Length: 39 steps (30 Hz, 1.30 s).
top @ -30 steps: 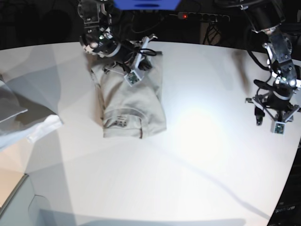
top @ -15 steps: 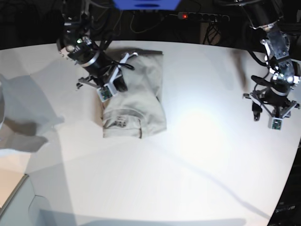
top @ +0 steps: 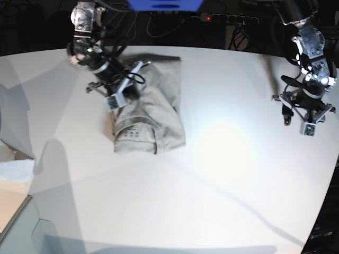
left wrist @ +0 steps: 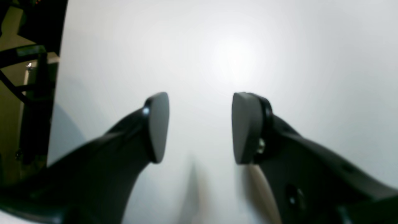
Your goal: Layout the t-shirt on the table in an organized manner, then fold the t-shirt properly
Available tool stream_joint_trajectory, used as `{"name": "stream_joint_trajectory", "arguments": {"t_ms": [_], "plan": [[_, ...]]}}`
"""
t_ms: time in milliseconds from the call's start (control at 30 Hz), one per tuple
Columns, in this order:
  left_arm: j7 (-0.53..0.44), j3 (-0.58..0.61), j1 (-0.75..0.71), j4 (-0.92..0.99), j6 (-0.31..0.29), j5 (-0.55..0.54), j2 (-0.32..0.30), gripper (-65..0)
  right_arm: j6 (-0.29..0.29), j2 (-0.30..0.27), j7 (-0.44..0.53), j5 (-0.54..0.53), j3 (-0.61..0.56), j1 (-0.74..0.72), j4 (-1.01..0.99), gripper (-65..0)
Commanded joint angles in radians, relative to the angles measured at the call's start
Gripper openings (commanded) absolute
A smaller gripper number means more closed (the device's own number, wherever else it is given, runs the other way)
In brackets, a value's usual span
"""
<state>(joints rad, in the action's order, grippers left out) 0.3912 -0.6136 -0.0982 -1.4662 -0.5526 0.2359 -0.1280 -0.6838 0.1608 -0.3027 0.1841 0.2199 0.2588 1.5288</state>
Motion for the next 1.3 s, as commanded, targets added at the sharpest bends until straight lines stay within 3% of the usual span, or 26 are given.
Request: {"name": "stream_joint_trajectory", "arguments": {"t_ms": [0,100,167,233,333,600,733,833,900,1100,1267], "plan": [[-0.022,-0.002,-0.010,-0.023,0.003,-0.010,-0.009,-33.9,-0.014,-0.004,0.033,-0.021,0.002,0.027,0.066,-65.0],[-0.021,-0.004,-0.048,-0.029,0.003,-0.010,0.021,-34.0,-0.014,-0.004,0.030,-0.021,-0.001,0.107,0.237,-65.0],[-0.021,-0.004,-0.076,-0.031,0.001,-0.010,0.029,-37.7,-0.014,-0.004,0.030,-0.021,-0.003,0.162,0.322,-65.0],[-0.008,-0.004,-0.122,-0.041,0.001,-0.010,0.032,-47.1,-0.014,-0.004,0.030,-0.021,-0.003,0.225,0.384,-65.0],[0.090,-0.004,-0.182,-0.103,0.001,-0.025,0.034,-65.0,-0.014,-0.004,0.030,-0.021,-0.003,0.310,0.405,-65.0],[0.430,0.002,-0.384,-0.328,0.001,-0.277,0.040,-65.0,-0.014,-0.004,0.030,-0.022,-0.012,0.523,0.402,-65.0],[0.457,0.002,-0.450,-0.328,0.004,-0.240,0.095,-65.0,-0.014,-0.004,0.030,-0.021,-0.058,0.594,0.375,-65.0],[0.453,0.002,-0.447,-0.215,0.003,-0.174,0.109,-65.0,-0.014,-0.020,0.030,-0.019,-0.084,0.603,0.281,-65.0],[0.401,0.002,-0.436,-0.077,0.003,-0.162,0.109,-65.0,-0.014,-0.048,0.041,-0.019,-0.106,0.597,0.184,-65.0],[0.044,0.002,-0.340,0.421,0.009,-0.154,0.075,-65.0,-0.014,-0.074,0.041,-0.019,-0.109,0.465,-0.124,-65.0],[-0.088,0.004,-0.196,0.829,0.009,-0.154,0.009,-65.0,-0.014,-0.106,0.063,-0.019,-0.106,0.328,-0.388,-65.0]]}}
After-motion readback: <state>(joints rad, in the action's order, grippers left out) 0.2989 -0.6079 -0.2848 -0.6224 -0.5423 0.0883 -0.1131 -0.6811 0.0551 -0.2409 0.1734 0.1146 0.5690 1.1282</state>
